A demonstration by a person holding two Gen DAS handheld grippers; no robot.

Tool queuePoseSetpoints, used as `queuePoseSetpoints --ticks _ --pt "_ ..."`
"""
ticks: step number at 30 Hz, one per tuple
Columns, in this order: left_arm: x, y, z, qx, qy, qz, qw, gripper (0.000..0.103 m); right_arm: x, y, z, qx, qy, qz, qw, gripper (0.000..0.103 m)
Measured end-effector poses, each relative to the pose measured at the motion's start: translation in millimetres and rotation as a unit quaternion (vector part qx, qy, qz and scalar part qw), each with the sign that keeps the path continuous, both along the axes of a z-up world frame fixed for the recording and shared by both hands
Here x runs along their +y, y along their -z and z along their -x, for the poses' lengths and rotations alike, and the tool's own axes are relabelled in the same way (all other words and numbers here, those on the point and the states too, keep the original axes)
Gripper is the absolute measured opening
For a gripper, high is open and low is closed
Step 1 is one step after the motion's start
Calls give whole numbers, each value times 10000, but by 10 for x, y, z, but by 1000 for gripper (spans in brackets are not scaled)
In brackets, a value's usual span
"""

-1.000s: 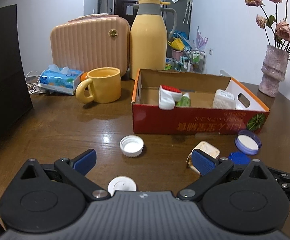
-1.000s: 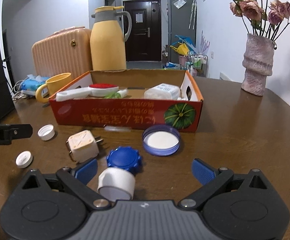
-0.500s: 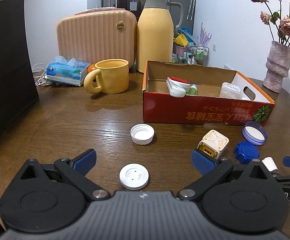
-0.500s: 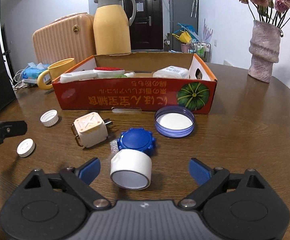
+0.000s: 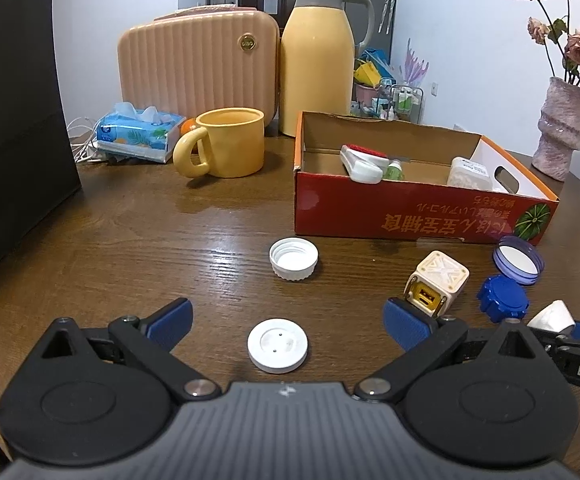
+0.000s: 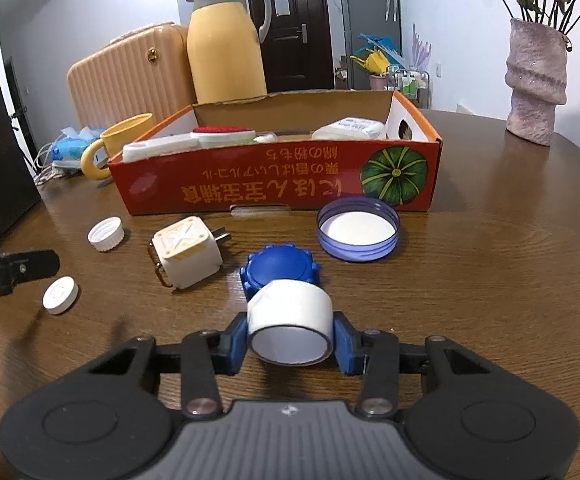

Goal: Organize rigid objects
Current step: 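Grasp the white tape roll with the right tool while the left tool grasps a white cap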

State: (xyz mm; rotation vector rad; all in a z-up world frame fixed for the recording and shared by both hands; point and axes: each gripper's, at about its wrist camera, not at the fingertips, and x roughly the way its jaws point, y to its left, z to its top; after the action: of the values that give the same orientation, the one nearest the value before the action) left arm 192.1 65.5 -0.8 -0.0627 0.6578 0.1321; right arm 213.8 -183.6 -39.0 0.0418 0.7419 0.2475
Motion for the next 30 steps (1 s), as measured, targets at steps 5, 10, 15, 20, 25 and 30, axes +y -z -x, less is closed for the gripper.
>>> queuePoseSetpoints --ticks 5,10,15,20,25,30 --pt "42 17 -3 47 -19 25 10000 103 -51 -54 18 -132 67 -48 9999 42" --pt "74 87 -35 204 -36 -15 9998 103 -101 -90 34 -238 150 -75 9996 42" --pt "116 216 -86 370 -109 -60 9992 103 -147 -104 40 -314 215 -50 9993 42" --pt "135 304 -124 453 -127 -109 9988 96 -186 -109 45 -355 266 -37 9990 42" --pt "141 345 -143 487 -81 -76 9988 83 -209 -115 42 -407 302 -28 9987 42" --pt "117 354 -146 460 24 -96 9989 72 -210 -123 39 -437 316 -16 9985 42"
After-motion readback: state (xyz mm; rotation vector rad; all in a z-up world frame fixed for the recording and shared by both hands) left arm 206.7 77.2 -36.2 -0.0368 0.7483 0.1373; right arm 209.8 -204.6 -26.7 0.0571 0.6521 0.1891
